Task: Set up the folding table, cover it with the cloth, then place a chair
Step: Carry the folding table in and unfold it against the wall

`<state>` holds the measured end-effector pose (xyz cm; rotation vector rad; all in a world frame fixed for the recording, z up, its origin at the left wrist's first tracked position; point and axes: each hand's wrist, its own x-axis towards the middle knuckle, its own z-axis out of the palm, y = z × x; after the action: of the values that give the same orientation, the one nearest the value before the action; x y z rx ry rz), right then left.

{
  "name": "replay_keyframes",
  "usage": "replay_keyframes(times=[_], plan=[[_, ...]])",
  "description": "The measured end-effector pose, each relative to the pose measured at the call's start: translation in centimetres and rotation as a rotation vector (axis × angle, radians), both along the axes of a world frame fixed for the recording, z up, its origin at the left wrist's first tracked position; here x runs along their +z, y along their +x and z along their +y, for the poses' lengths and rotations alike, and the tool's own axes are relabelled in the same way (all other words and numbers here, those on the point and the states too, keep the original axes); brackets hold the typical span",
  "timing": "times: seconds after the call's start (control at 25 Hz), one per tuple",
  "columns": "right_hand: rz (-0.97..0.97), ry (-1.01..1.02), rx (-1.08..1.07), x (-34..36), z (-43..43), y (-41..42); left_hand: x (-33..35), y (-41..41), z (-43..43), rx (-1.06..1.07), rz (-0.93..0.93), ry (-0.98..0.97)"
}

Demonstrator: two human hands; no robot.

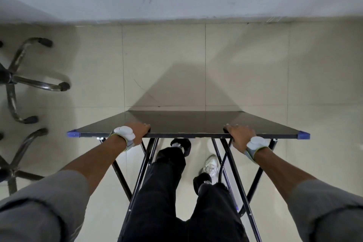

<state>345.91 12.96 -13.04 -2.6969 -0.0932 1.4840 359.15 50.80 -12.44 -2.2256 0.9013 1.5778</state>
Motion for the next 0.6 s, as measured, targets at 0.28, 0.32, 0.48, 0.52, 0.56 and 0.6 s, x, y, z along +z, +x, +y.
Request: replay_keyframes(times=[0.28,0.32,0.48,0.52,0.56,0.6], plan=[[-0.244,-0.028,-0.057,5.9,-1.9,9.7,4.8,10.4,-0.5,-0.002,-0.133,-0.045],[-0.299,-0.044,-0.049,8.1,-2.0,10.9,6.8,11.3,-0.4,0.004,-0.207,-0.069],[-0.536,-0.088,-0.020,16.2,-2.2,15.1,15.1,14.5,-0.4,0.023,-0.478,-0.113],[-0.598,-0.095,-0.018,19.0,-2.3,14.8,18.1,14.1,-0.3,0.014,-0.550,-0.123],[-0.657,-0.093,-0.020,21.3,-2.4,14.4,20.8,13.5,-0.3,0.003,-0.620,-0.134],[-0.726,-0.082,-0.030,23.1,-2.5,14.0,23.1,12.8,-0.3,0.003,-0.693,-0.152]])
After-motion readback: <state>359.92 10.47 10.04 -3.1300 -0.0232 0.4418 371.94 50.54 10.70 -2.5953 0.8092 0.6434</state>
